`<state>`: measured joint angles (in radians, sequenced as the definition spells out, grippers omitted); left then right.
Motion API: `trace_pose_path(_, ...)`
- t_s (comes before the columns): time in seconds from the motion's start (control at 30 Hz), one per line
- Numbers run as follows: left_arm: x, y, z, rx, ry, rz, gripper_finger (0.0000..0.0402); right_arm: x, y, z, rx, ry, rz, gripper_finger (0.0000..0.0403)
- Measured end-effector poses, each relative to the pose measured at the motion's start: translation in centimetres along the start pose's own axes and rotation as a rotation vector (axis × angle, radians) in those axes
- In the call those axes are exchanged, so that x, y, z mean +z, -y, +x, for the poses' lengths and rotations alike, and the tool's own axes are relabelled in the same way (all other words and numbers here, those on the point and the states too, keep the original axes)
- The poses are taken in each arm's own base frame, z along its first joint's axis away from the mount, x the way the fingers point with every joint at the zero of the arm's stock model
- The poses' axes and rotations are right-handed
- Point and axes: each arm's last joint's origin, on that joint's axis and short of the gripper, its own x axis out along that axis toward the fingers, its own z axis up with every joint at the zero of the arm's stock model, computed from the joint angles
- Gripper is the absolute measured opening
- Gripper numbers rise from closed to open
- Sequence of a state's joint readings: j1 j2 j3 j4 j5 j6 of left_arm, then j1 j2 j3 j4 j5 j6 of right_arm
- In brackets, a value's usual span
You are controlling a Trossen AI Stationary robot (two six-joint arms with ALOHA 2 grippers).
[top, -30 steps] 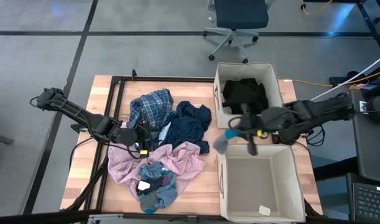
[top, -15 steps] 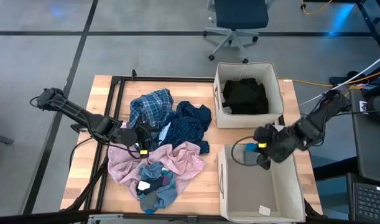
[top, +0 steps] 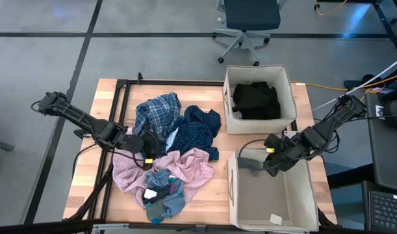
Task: Sort clothes
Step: Put the top dark blue sock into the bottom laundry organizer
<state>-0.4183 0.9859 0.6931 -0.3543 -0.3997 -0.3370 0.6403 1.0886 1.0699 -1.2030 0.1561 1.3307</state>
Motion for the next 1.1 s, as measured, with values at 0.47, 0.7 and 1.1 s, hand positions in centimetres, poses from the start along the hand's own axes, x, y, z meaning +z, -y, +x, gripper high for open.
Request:
trace_pose_path(0.47,2.8,3.2,-0.7,-0.132,-0.006,0.141,0.0186,3.7,-5.9,-6.4,0.28,0.746,-0.476,0.0284)
trace_pose_path(0.7,0.2,4.5,-0.8,-0.127,-0.227,-0.035,0.0186,6.7,-10.0,-2.4,0.198,0.936,-0.817,0.028)
trace_pose_path(1.1,-2.3,8.4,-2.6,-0.213,-0.317,-0.198,0.0186,11.5,-13.9,7.3,0.335,0.847,-0.964,0.028)
